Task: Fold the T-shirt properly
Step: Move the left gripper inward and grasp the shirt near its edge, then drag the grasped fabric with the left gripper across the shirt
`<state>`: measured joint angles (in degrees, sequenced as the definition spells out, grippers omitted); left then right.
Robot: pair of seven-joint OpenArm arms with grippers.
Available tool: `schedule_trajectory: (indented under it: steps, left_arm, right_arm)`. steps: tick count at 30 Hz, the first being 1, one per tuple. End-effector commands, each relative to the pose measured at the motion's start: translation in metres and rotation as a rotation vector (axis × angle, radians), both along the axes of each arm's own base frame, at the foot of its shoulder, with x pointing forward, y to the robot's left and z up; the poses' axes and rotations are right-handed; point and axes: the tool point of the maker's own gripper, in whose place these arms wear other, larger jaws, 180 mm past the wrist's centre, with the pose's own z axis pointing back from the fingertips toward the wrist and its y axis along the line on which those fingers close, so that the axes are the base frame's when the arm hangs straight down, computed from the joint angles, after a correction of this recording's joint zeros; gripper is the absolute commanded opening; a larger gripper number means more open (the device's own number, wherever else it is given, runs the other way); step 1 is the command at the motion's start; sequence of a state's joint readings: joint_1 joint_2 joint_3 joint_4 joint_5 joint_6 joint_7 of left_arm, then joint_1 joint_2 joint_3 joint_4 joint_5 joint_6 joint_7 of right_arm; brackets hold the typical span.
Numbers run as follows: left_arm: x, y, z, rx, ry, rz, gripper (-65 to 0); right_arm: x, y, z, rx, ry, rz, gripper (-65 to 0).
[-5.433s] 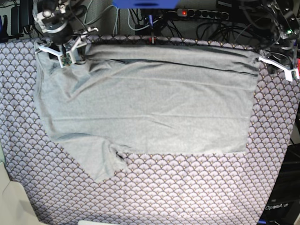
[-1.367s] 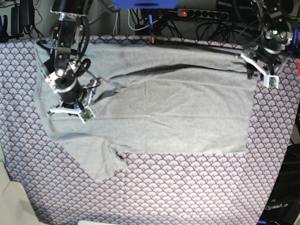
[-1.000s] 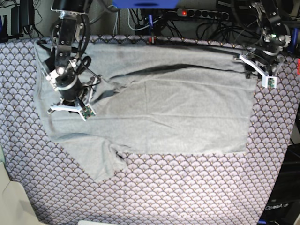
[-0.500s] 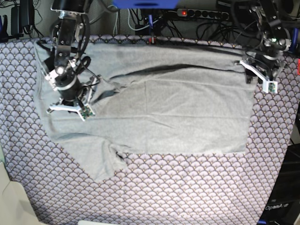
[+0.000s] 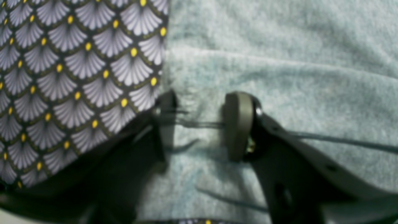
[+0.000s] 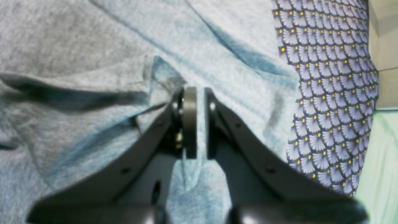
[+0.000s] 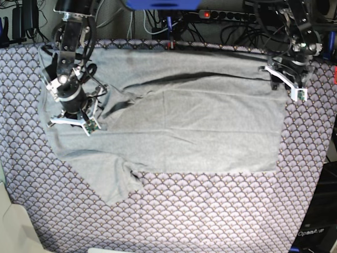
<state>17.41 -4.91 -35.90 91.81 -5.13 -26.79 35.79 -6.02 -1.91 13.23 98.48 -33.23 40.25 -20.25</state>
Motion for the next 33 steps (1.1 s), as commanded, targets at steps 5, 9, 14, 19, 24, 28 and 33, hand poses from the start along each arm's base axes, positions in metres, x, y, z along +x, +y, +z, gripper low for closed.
schedule_trajectory:
  steps: [5,9,14,19,24,28,33]
  left_arm:
    - [0.012,0.005,0.013,0.014,-0.05,0.002,-58.0]
    - [0.017,0.005,0.016,0.015,-0.059,0.002,-65.0]
    - [0.029,0.005,0.034,0.034,-0.112,-0.007,-65.0]
    - [0.043,0.007,0.047,0.043,-0.119,0.001,-65.0]
    - [0.055,0.023,0.058,0.035,-0.148,0.071,-65.0]
    - [0.056,0.036,0.06,0.028,-0.14,0.118,-65.0]
    - [0.052,0.043,0.038,-0.016,-0.093,0.155,-65.0]
  right_arm:
    - [0.009,0.001,0.013,0.01,-0.052,0.008,-58.5]
    - [0.008,0.001,0.013,0.01,-0.05,0.008,-58.5]
    - [0.008,0.001,0.013,0.01,-0.05,0.008,-58.5]
    - [0.006,0.001,0.011,0.01,-0.042,0.008,-58.5]
    - [0.003,0.001,0.008,0.01,-0.035,0.007,-58.5]
    - [0.001,0.001,0.006,0.009,-0.029,0.006,-58.5]
    - [0.0,-0.005,0.006,0.007,-0.028,-0.011,-58.5]
